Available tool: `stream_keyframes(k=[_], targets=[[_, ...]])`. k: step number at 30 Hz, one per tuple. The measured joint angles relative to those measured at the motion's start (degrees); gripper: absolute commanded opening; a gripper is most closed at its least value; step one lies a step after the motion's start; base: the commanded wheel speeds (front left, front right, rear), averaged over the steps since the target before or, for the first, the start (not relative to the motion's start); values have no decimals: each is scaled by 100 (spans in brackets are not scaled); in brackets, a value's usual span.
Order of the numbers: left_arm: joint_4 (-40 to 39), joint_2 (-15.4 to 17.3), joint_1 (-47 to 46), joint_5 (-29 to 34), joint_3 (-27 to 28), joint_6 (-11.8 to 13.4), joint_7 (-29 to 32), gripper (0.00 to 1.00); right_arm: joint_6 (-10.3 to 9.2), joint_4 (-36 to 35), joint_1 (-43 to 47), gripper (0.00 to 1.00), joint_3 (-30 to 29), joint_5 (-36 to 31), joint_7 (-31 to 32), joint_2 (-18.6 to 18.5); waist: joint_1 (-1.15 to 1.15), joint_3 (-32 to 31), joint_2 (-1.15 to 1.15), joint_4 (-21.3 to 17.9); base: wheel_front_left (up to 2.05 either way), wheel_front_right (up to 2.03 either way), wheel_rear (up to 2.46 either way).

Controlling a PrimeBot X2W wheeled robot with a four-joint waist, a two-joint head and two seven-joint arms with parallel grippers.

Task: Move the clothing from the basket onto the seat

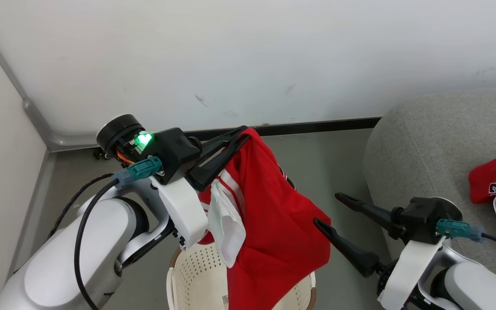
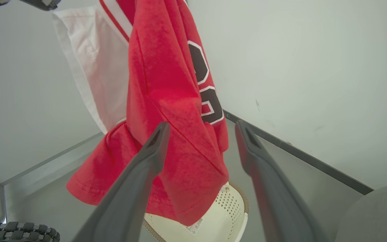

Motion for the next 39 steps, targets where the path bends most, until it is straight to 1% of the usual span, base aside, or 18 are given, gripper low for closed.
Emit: stream_keyframes(k=[7, 9, 13, 18, 25, 32, 33, 34, 35, 36, 37, 39], targets=[[-191, 112, 0, -490, -240, 0, 125, 0, 0, -102, -115, 100, 294, 290, 70, -290, 0, -82, 0, -75, 0, 0, 0], [-260, 120, 0, -598, -280, 0, 129, 0, 0, -162, -118, 100, 471, 378, 130, -365, 0, -87, 0, -98, 0, 0, 0], [-386, 120, -38, -714, -364, 0, 182, 0, 0, -243, -209, 100, 773, 513, 196, -487, 0, -65, 0, -133, 0, 0, 0], [-528, 131, -206, -860, -492, 0, 183, 0, 0, -291, -481, 100, 946, 648, 207, -627, 0, -9, 0, -164, 0, 0, 0], [-644, 129, -386, -971, -625, 0, 182, 0, 0, -356, -762, 100, 1452, 1010, 246, -616, 0, 72, 0, -181, 0, 0, 0], [-684, 66, -485, -1195, -761, 0, 175, 0, 0, -182, -1121, 100, 1682, 1126, 169, -525, 0, 116, 0, -154, 0, 0, 0], [-684, 52, -485, -1234, -777, 0, 174, 0, 0, -163, -1152, 83, 1725, 1138, 164, -495, 0, 119, 0, -147, 0, 0, 0], [-682, 37, -485, -1268, -787, 0, 172, 0, 0, -140, -1167, 83, 1764, 1143, 119, -465, 0, 122, 0, -141, 0, 0, 0], [-678, 25, -486, -1282, -798, 0, 168, 0, 0, -111, -1173, 67, 1813, 1143, 74, -442, 0, 126, 0, -135, 0, 0, 0], [-671, 16, -486, -1313, -805, 0, 165, 0, 0, -71, -1192, 42, 1873, 1143, 41, -428, 0, 130, 0, -131, 0, 0, 0], [-658, 10, -486, -1333, -811, 0, 164, 0, 0, -34, -1228, 31, 1927, 1141, 22, -422, 0, 134, 0, -129, 0, 0, 0], [-623, 5, -486, -1372, -811, 0, 115, 0, 0, 0, -1321, 0, 2005, 1134, -67, -416, 0, 144, 0, -130, 0, 0, 0]])
